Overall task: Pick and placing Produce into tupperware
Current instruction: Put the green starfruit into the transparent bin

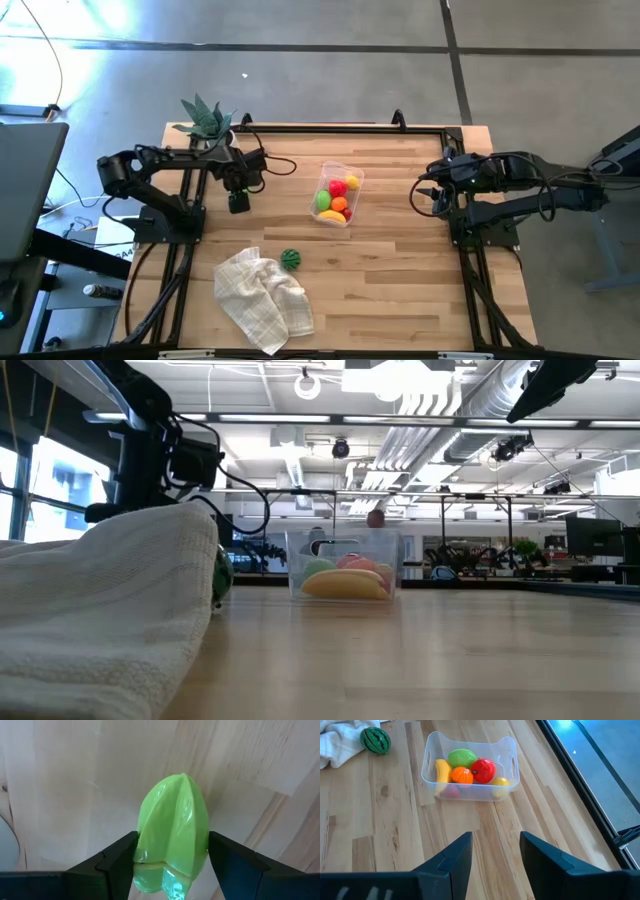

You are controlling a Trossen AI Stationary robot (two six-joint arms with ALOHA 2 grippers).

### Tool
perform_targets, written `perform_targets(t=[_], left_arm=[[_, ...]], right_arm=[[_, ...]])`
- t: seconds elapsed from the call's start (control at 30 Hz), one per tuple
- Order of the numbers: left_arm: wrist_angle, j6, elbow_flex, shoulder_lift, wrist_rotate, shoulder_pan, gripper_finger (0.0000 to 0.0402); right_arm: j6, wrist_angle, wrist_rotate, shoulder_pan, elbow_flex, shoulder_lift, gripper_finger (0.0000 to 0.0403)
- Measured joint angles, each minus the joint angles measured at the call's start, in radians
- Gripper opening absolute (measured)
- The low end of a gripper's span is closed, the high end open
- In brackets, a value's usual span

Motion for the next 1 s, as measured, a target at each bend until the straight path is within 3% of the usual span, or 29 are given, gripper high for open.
perform_targets(t=[0.53,0.73,1.0], left_arm=[[0.025,0.016,0.000,0.077,0.020,0.000,0.0225],[0.025,0.044,0.000,0.077,0.087,0.000,0.0226],[0.021,0.052,0.001,0.077,0.053,0.000,0.0266]], right_arm=[[0.000,0.000,0.000,0.000,0.000,0.000,0.0156],[0.000,0.000,0.000,0.000,0.000,0.000,0.0156],[0.000,0.000,0.000,0.000,0.000,0.000,0.0156]])
